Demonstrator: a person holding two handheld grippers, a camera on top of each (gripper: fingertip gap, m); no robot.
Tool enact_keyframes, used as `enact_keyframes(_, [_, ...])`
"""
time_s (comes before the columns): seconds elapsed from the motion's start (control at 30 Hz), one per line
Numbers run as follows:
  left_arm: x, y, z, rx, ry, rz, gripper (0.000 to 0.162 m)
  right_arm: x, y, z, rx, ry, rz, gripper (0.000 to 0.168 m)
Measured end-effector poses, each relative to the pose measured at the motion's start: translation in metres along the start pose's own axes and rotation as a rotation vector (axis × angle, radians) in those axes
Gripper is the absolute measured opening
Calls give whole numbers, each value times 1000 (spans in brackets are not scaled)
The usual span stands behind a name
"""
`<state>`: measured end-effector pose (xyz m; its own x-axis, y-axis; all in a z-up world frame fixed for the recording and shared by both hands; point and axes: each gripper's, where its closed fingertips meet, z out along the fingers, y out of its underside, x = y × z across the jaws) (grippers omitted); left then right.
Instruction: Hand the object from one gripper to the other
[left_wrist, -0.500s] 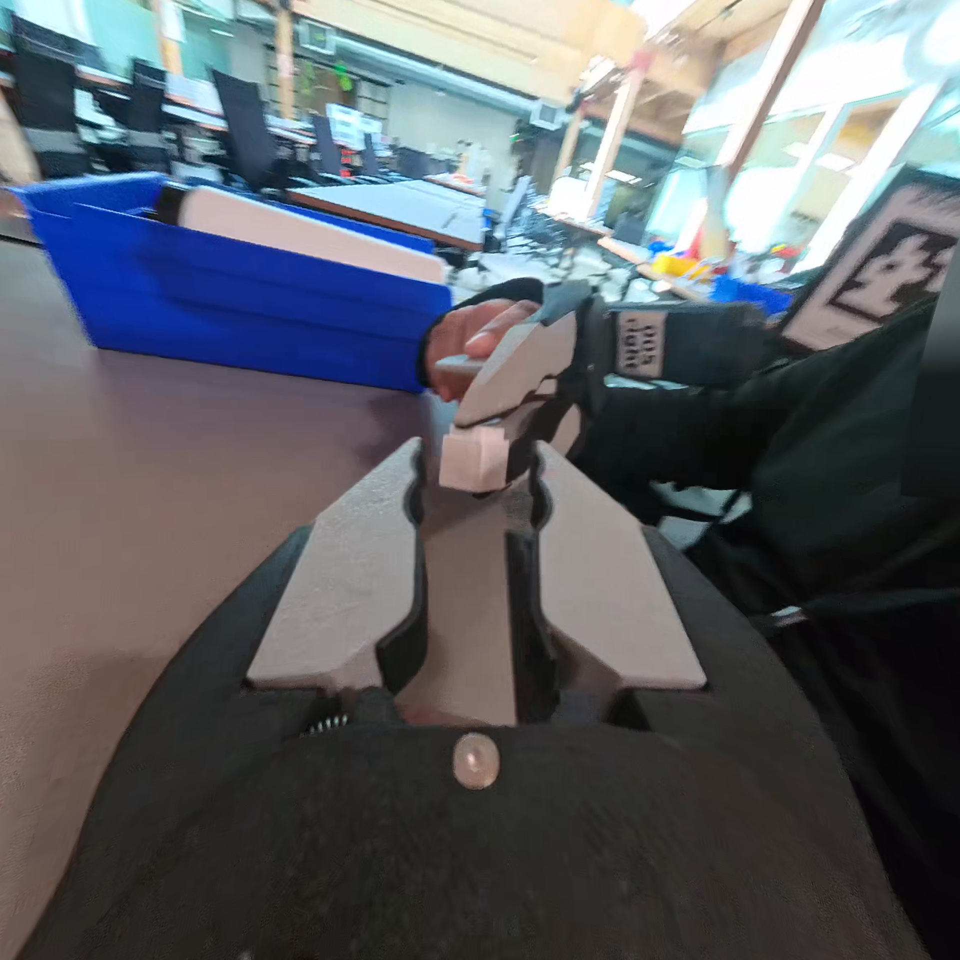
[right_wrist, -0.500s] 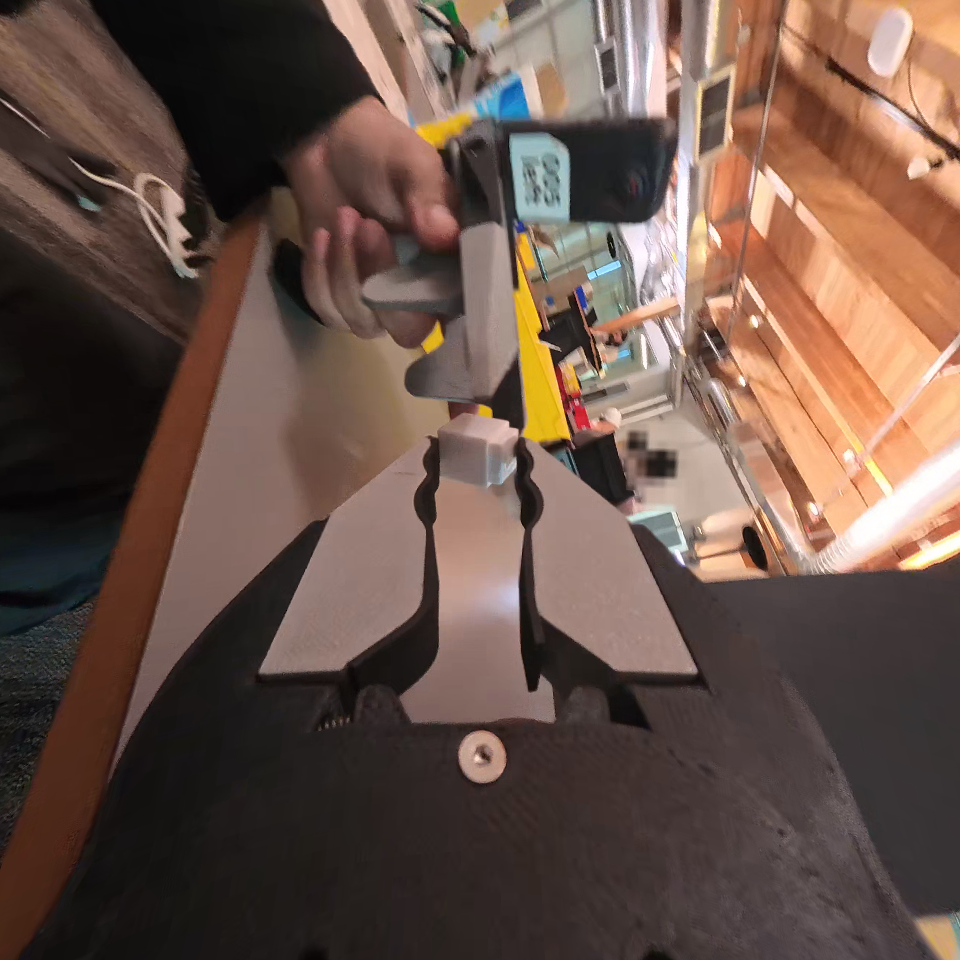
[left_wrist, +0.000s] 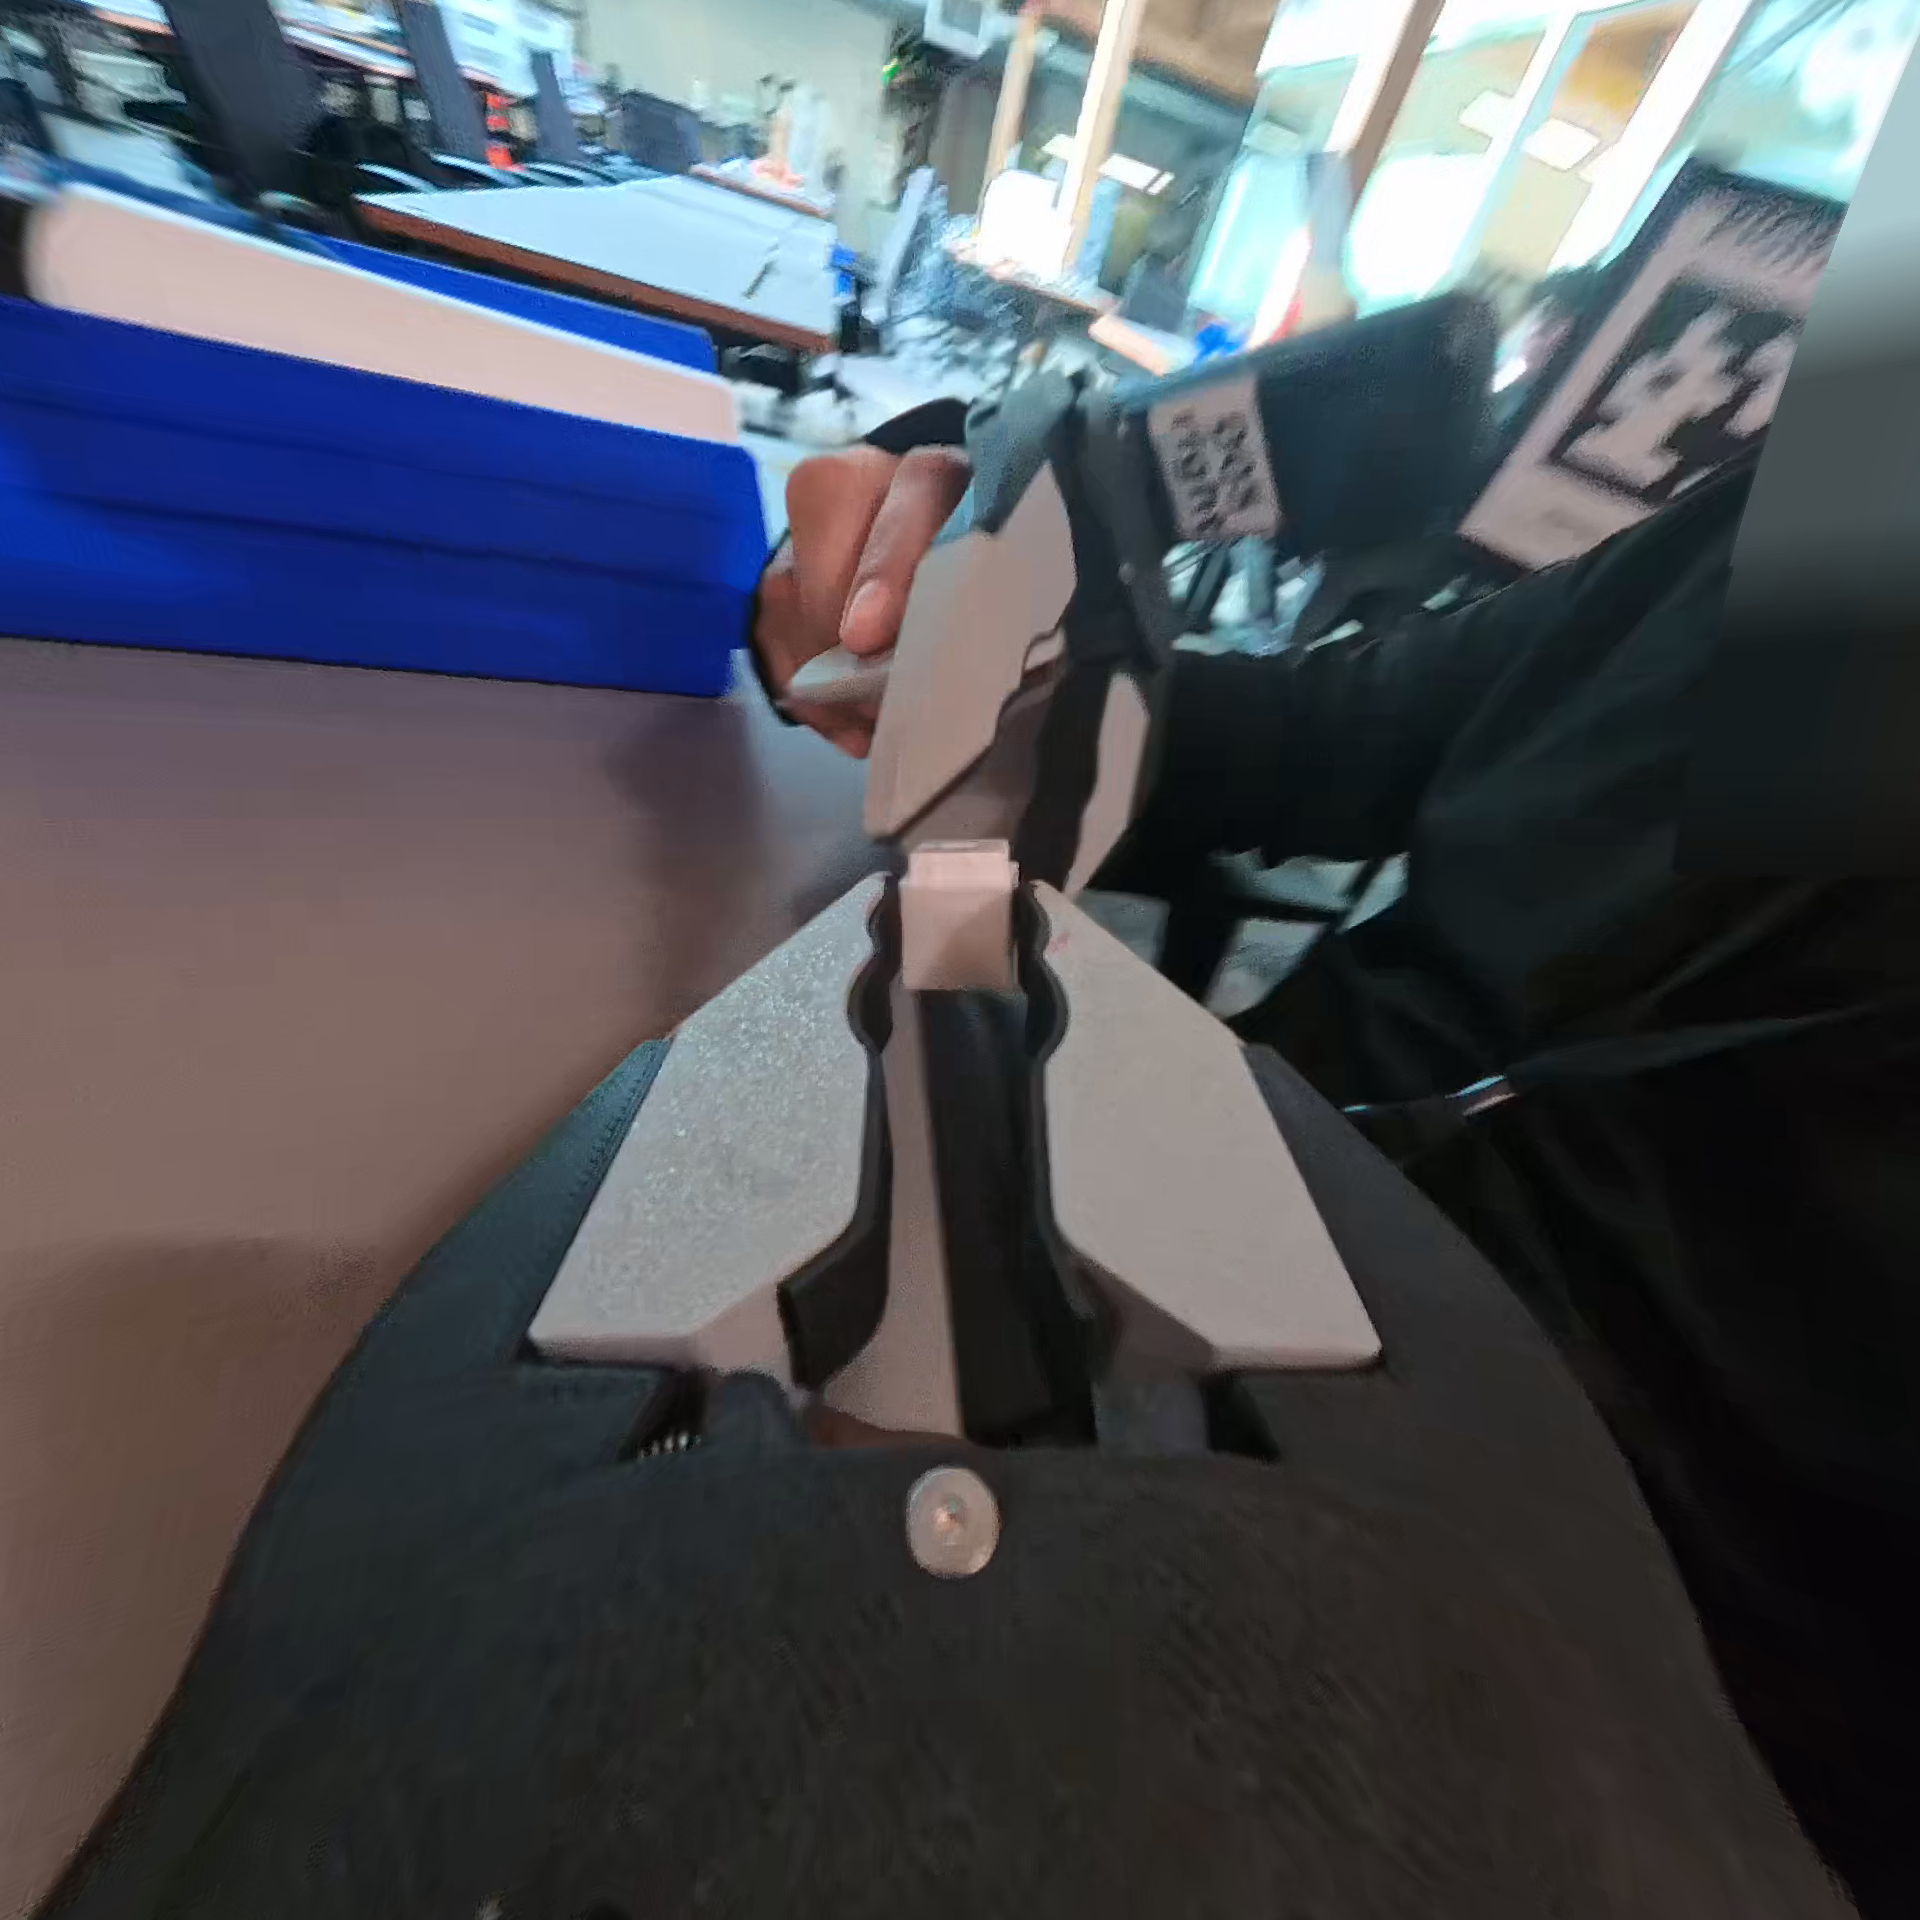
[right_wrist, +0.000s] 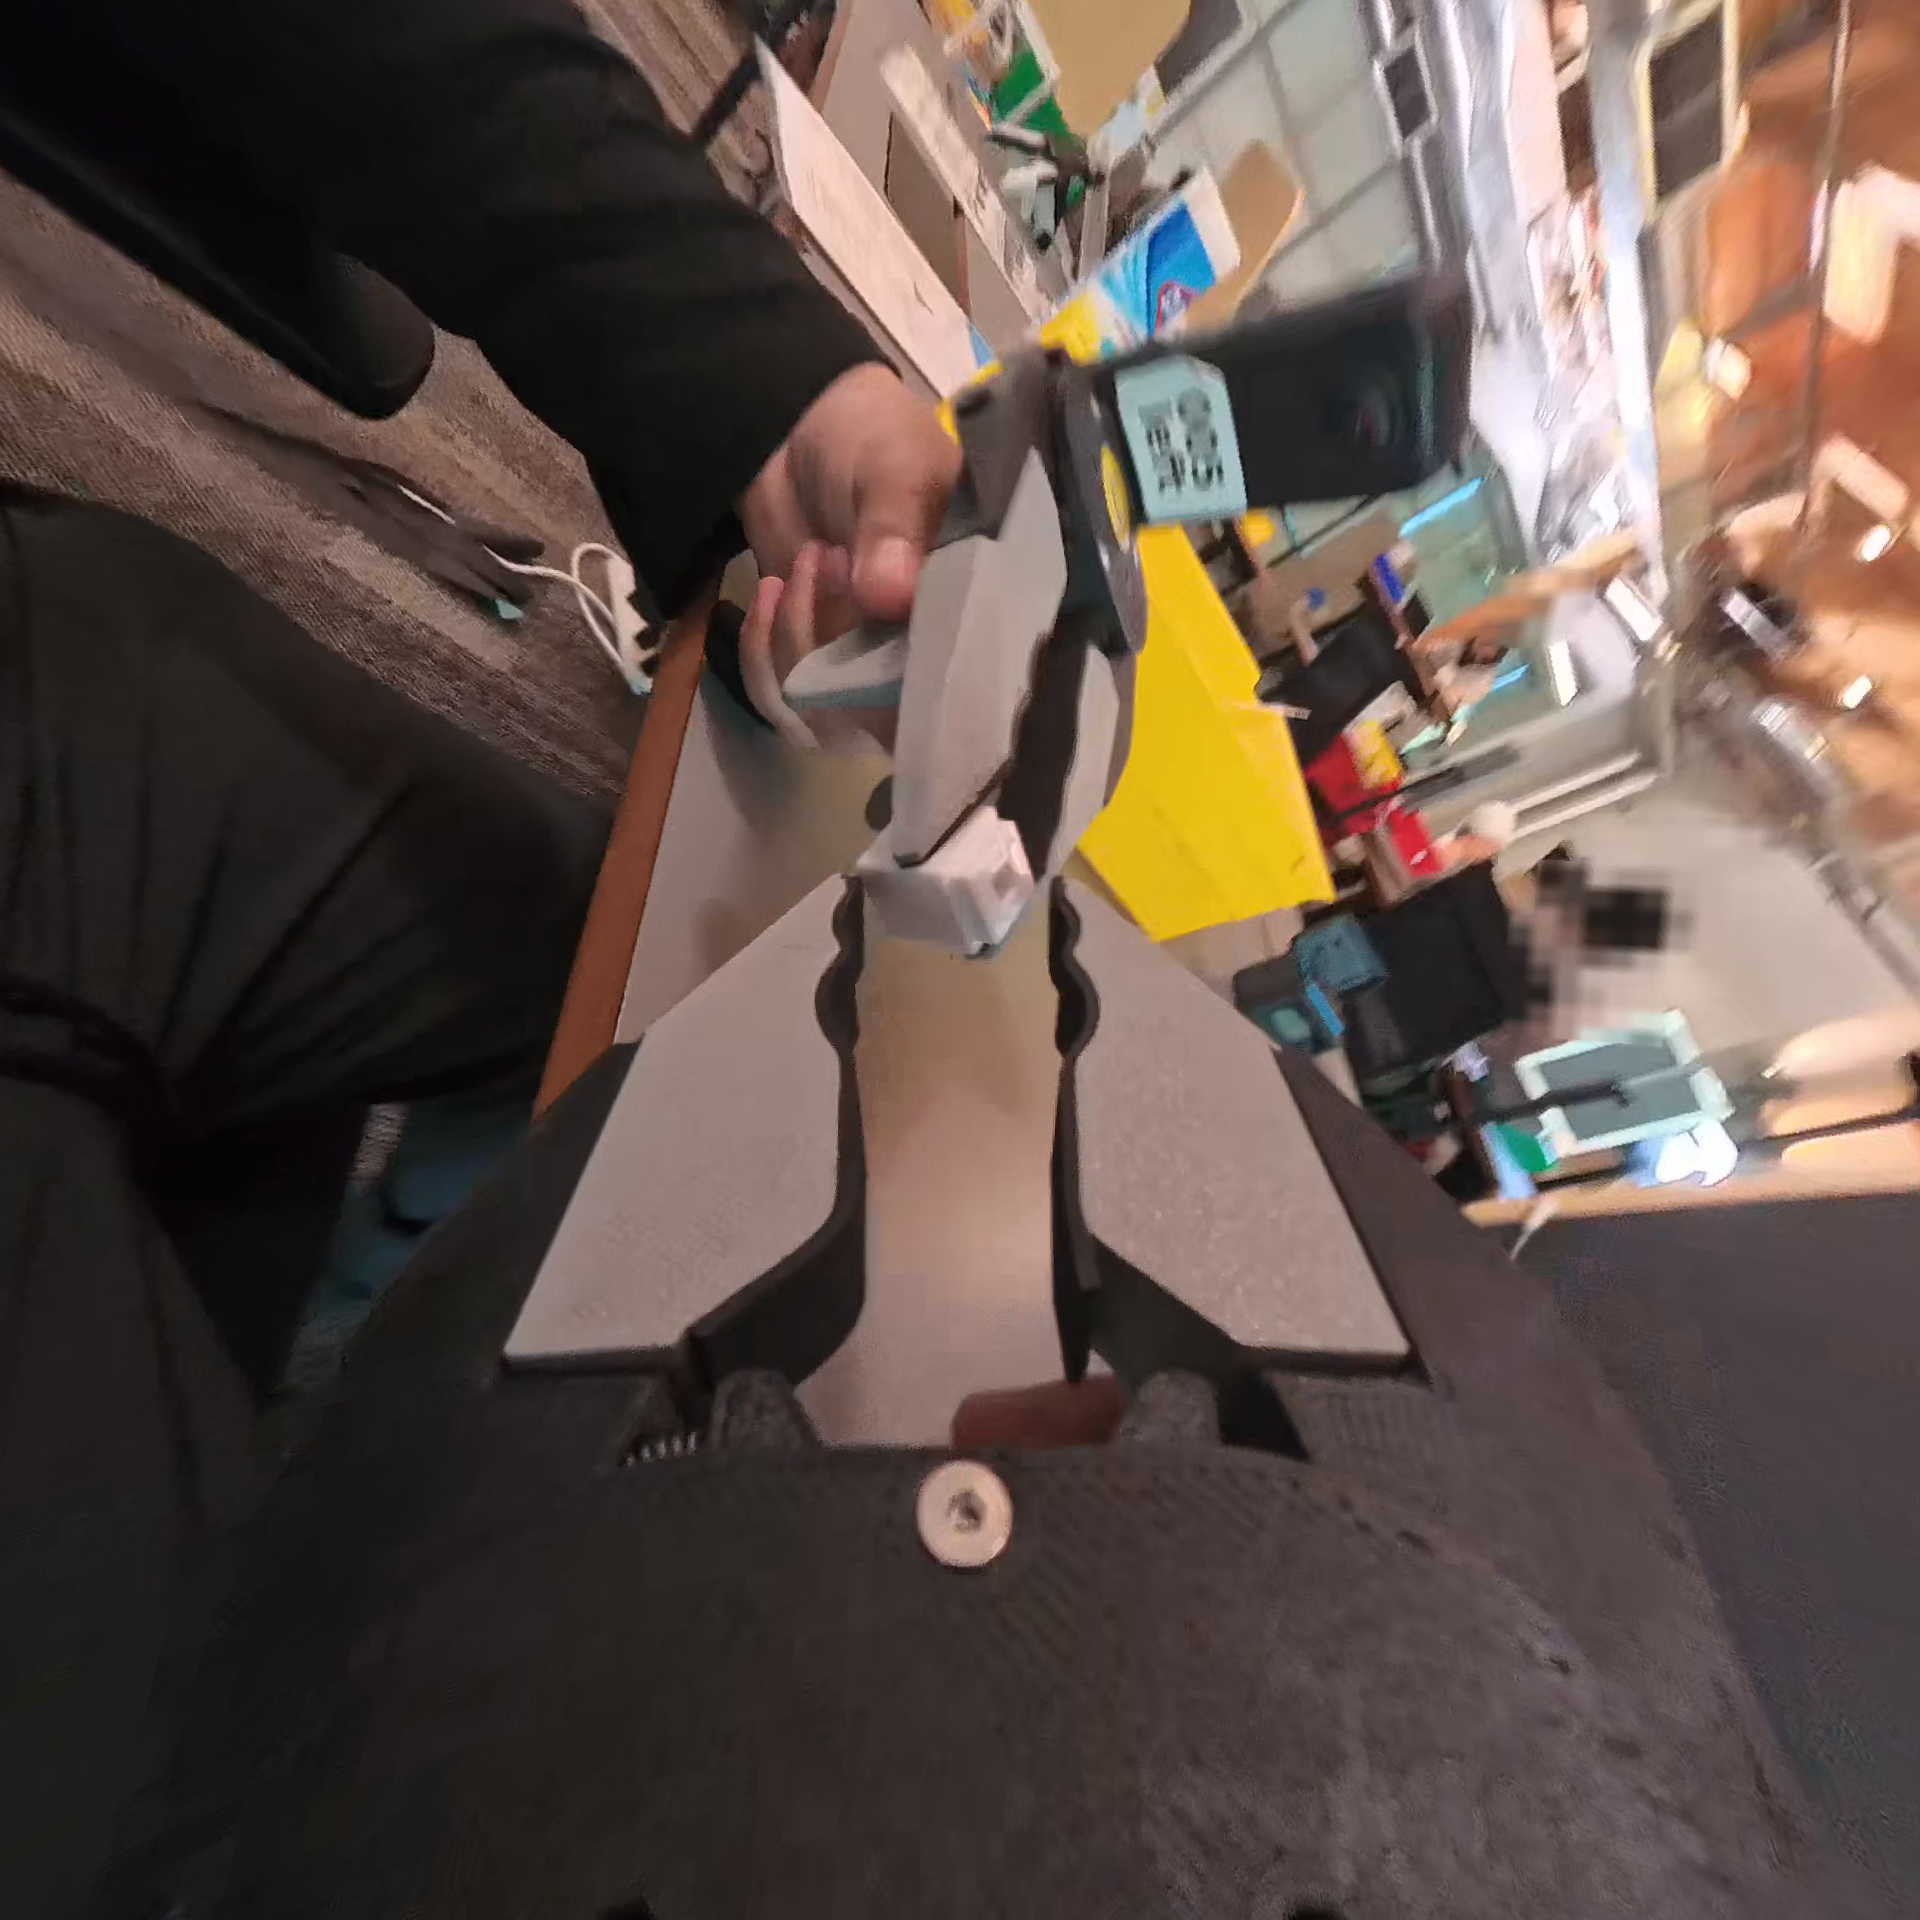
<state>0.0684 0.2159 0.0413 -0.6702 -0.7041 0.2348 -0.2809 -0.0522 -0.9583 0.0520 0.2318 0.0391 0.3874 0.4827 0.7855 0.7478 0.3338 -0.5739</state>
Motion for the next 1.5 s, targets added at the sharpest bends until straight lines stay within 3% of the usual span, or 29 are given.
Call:
enact_keyframes(0.1, [-21,-4,-6,-90,-269,286,20,6,0,-11,-5,-67,281,65])
enact_keyframes(0.17, [-26,-10,-9,-139,-423,527,20,16,-3,-19,7,-123,533,76])
enact_keyframes(0.27, [-20,-30,-5,-101,-605,921,19,38,-1,-26,77,-152,924,59])
enact_keyframes(0.37, [-22,-43,-6,-191,-882,1357,19,41,3,-27,153,-276,1257,58])
enact_keyframes(0.43, [-13,-47,1,-219,-961,1557,20,30,-2,-28,160,-413,1364,61])
enact_keyframes(0.5, [6,-51,10,-149,-959,1706,19,19,-10,-26,166,-513,1434,61])
enact_keyframes(0.6, [21,-59,13,-70,-980,1810,19,17,-25,-26,266,-609,1485,56])
enact_keyframes(0.77, [23,-62,13,52,-876,1567,19,26,-32,-26,328,-482,1239,49])
enact_keyframes(0.8, [23,-62,13,74,-853,1513,19,29,-34,-26,339,-445,1177,44])
enact_keyframes(0.83, [22,-64,12,94,-849,1476,19,28,-38,-29,354,-440,1126,27])
enact_keyframes(1.03, [10,-65,13,100,-834,1308,20,35,-33,-30,303,-344,1039,27])
enact_keyframes(1.23, [4,-63,3,172,-521,665,46,55,-5,-38,181,-148,912,27])
enact_keyframes(1.33, [-25,-60,-6,177,-463,165,49,59,14,-37,22,-3,684,27])
enact_keyframes(1.37, [-26,-57,-3,182,-386,13,56,59,21,-35,-49,42,579,27])
enact_keyframes(1.4, [-25,-57,-1,199,-315,-101,52,57,26,-33,-114,77,477,27])
enact_keyframes(1.43, [-25,-56,2,211,-271,-168,43,55,29,-30,-170,107,391,27])
enact_keyframes(1.5, [-26,-48,9,172,-251,-200,45,51,29,-24,-229,139,262,27])
